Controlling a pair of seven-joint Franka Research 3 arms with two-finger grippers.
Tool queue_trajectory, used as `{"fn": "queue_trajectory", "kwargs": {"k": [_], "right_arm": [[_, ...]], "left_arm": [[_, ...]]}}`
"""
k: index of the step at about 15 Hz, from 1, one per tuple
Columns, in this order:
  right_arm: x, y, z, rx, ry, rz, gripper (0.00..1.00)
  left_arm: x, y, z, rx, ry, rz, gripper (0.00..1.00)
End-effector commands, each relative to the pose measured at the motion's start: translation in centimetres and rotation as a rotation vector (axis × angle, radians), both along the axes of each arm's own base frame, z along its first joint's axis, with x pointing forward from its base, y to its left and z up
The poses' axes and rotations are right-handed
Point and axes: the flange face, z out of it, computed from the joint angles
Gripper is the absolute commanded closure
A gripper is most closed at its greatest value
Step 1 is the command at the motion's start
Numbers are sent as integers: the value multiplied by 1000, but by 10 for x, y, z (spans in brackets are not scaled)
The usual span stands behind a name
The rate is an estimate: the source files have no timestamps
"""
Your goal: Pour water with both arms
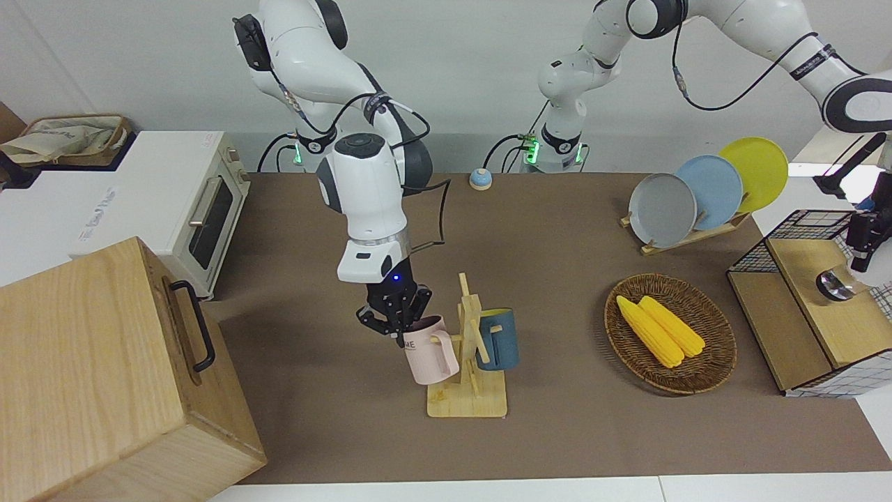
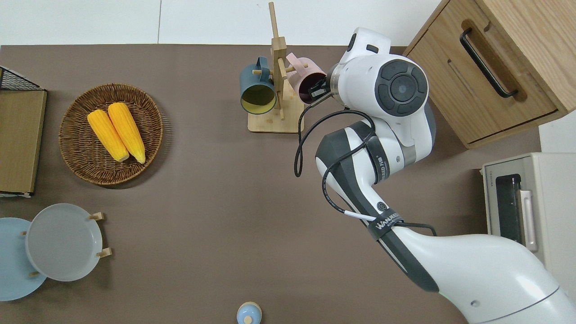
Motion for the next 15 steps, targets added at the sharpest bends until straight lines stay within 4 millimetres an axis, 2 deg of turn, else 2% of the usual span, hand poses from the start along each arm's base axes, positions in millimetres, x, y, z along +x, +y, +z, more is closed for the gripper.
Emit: {"fn": "queue_trajectory", "kwargs": {"k": [1,4,8,9,12,14,15], "right_arm": [[-3,-16,19,-46,22,11,1000],[-5,-27,32,-62,31,15,1000],[-6,-42,44,-72,34,6,1000],[-5,-50,51,-81,29,13,1000],[-2,-68,48,-105,54,22,1000],[-2,-72,47,-106,58,18,1000],[-3,-76,53,-109,55,11,1000]], "left_arm": [[-7,-18,45,-21,32,34,1000],[-16,-27,63,-14,50,36,1000],[-36,-39,104,0,44,54,1000],[-38,-53,112,2,67,55,1000],[-48,-85,133,14,102,79,1000],[-56,-106,143,37,133,86,1000],[-59,-117,145,47,143,89,1000]]}}
